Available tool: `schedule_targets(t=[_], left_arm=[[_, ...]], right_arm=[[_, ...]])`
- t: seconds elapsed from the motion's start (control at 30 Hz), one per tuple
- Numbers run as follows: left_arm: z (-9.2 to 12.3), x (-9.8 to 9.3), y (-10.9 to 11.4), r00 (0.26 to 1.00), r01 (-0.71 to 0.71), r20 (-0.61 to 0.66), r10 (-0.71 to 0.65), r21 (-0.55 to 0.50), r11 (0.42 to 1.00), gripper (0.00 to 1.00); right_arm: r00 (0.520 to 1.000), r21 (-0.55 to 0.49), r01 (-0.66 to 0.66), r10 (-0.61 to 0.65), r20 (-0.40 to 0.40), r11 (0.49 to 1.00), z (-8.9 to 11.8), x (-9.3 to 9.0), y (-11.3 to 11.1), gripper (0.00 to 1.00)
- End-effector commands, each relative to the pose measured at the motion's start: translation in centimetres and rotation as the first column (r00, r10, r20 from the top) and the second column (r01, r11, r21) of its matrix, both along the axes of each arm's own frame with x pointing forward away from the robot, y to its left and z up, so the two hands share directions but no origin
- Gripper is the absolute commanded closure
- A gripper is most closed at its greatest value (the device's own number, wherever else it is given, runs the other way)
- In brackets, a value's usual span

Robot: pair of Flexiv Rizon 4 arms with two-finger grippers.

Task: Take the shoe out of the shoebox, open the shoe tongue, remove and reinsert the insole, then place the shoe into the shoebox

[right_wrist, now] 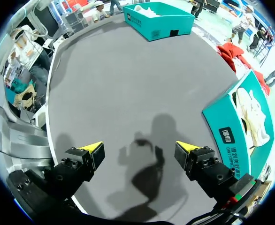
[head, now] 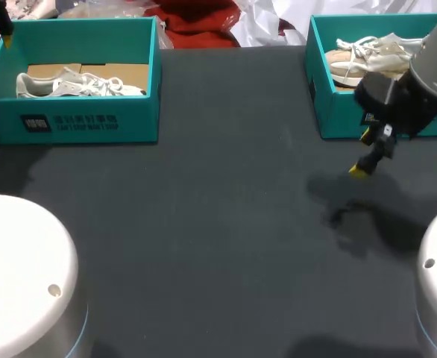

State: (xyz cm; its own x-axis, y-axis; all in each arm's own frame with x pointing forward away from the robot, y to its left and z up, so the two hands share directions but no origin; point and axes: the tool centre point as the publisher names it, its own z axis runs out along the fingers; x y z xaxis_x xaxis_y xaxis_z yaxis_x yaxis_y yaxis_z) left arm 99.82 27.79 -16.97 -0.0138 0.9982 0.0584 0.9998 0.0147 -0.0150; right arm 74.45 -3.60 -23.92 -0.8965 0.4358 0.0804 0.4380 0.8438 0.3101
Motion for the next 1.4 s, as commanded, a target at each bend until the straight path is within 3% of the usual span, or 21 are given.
schedule_targets(t=[0.03,0.2,0.23,0.83,0.87,0.97,1.1,1.4], left_arm=[[0.1,0.0,0.0,1.0,0.001,0.0,-0.001,0.001,1.0,0.0],[0.1,0.0,0.0,1.0,0.001,0.0,-0.001,0.001,1.0,0.0],[0.1,0.0,0.0,1.0,0.001,0.0,-0.001,0.001,1.0,0.0],[0.1,0.0,0.0,1.0,0.001,0.0,-0.001,0.001,1.0,0.0],[0.1,0.0,0.0,1.0,0.001,0.0,-0.001,0.001,1.0,0.0],[0.1,0.0,0.0,1.0,0.001,0.0,-0.001,0.001,1.0,0.0],[0.1,0.0,0.0,1.0,0.001,0.0,-0.001,0.001,1.0,0.0],[0.1,0.0,0.0,1.0,0.001,0.0,-0.001,0.001,1.0,0.0]], right_arm=[[0.996,-0.122,0.037,-0.046,-0.073,0.992,1.9,2.3,-0.9,0.0],[0.987,-0.175,0.124,-0.139,-0.075,0.977,3.8,4.7,-2.8,0.0],[0.979,-0.255,0.158,-0.186,-0.088,0.954,4.1,5.0,-3.3,0.0],[0.979,-0.255,0.158,-0.186,-0.088,0.954,4.1,5.0,-3.3,0.0],[0.972,-0.251,0.178,-0.209,-0.106,0.951,3.9,5.9,-4.0,0.0],[0.93,-0.298,0.272,-0.33,-0.163,0.915,4.1,8.8,-6.0,0.0],[0.856,-0.377,0.403,-0.49,-0.168,0.834,5.3,12.0,-8.4,0.0],[0.696,-0.413,0.591,-0.697,-0.173,0.693,6.7,17.0,-12.9,0.0]])
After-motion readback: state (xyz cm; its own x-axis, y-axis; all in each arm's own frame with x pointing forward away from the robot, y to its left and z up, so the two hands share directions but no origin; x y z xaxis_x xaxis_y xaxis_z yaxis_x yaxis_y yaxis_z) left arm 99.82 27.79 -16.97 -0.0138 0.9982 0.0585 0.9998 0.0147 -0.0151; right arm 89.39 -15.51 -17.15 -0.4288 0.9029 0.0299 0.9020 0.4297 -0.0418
